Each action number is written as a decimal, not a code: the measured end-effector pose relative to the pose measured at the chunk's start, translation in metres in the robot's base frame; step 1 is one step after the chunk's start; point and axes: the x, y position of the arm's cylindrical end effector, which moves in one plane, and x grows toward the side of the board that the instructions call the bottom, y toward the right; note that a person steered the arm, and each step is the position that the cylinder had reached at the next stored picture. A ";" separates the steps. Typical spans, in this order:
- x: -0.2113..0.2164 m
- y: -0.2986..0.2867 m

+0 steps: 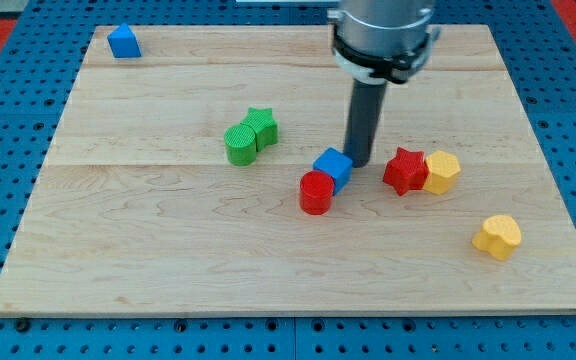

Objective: Separate the blue cube and red circle from each other

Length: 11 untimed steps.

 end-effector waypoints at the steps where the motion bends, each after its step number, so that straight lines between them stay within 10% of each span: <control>1: 0.029 0.006; 3: 0.095 -0.001; 5: -0.011 -0.021; 7: 0.008 -0.022; 11: -0.136 -0.073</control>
